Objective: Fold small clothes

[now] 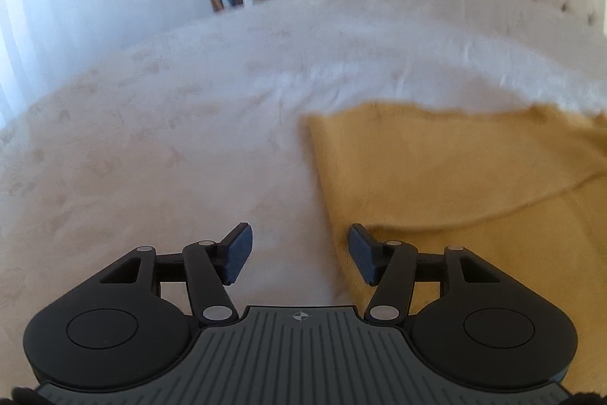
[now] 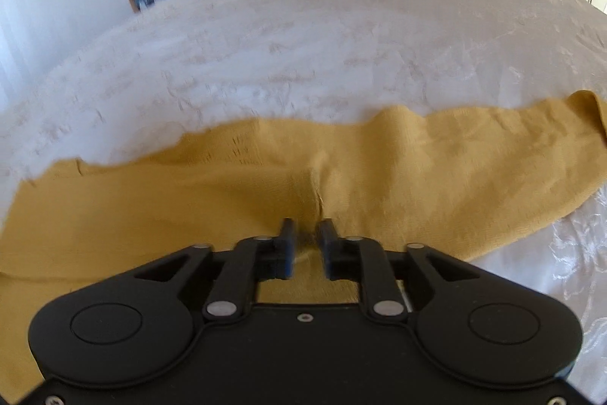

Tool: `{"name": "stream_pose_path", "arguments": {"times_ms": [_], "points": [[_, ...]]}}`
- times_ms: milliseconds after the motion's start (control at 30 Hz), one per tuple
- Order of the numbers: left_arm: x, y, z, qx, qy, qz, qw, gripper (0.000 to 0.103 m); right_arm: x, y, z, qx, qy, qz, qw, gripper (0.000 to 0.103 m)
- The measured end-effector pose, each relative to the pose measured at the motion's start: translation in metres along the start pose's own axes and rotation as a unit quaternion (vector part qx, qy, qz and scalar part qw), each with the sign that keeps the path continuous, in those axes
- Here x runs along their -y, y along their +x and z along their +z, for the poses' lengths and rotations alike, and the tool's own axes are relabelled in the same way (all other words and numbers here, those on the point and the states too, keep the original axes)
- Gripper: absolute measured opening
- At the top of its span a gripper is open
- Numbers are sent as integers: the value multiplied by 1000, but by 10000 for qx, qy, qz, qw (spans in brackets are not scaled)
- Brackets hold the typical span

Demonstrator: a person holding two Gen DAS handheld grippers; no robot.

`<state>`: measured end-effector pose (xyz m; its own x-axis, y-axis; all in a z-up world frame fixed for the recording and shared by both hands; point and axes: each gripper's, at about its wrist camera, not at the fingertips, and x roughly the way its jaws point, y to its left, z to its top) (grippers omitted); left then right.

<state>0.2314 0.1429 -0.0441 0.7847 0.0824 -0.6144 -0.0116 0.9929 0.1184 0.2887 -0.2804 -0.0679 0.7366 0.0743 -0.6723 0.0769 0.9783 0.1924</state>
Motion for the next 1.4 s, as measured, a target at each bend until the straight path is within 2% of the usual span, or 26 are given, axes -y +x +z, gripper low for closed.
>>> {"name": "stream_pose_path", "arguments": {"times_ms": [33,67,233,333,467,500,600,700,733,767,833,900,967,1000,1100,1167,1267,1400], "points": [[1,-6,4,129,-3,-4,9999,55,2,0,2,46,101,50,9999,55],[3,-10,8,241,-3,-13,9997,55,3,0,4,70,198,114,9997,58],[11,-12,27,443,-194,-156,9987,56,6,11,11,17,384,327,9987,58],[17,6,26,264,-265,-230,9990,56,5,23,14,-102,361,395,9985,58],[20,41,7,-408,-268,-173,9987,56,7,36,19,-260,504,625,9964,58],[20,47,0,-476,-244,-171,9984,57,7,37,20,-233,532,699,9959,53],[21,46,-12,-182,-160,-135,9996,59,3,32,25,51,339,962,9948,23],[18,45,-12,-164,-222,-167,9995,59,-8,12,24,732,-260,1173,9900,20],[17,45,-12,-157,-243,-176,9994,60,-10,11,23,779,-342,1090,9904,20],[17,44,-13,-142,-253,-178,9994,61,-11,16,23,664,-378,823,9937,20],[18,44,-14,-108,-239,-156,9995,61,-9,32,21,301,-446,164,9984,24],[19,44,-14,-86,-226,-136,9996,62,-6,44,17,82,-529,-498,9973,30],[19,45,-15,-62,-252,-132,9996,64,-2,37,15,232,-401,-495,9977,32],[18,46,-16,-48,-270,-130,9995,65,-1,31,13,341,-294,-412,9981,39],[18,46,-16,-13,-310,-90,9995,68,-4,14,5,565,-276,-116,9980,40],[19,45,-18,-2,-299,-33,9995,71,-10,15,1,462,-480,-9,9978,41],[18,45,-18,5,-368,65,9993,80,-11,31,-4,127,-707,-235,9971,41],[13,47,-19,-23,-551,144,9984,92,6,23,-4,228,-283,-112,9993,44]]}}
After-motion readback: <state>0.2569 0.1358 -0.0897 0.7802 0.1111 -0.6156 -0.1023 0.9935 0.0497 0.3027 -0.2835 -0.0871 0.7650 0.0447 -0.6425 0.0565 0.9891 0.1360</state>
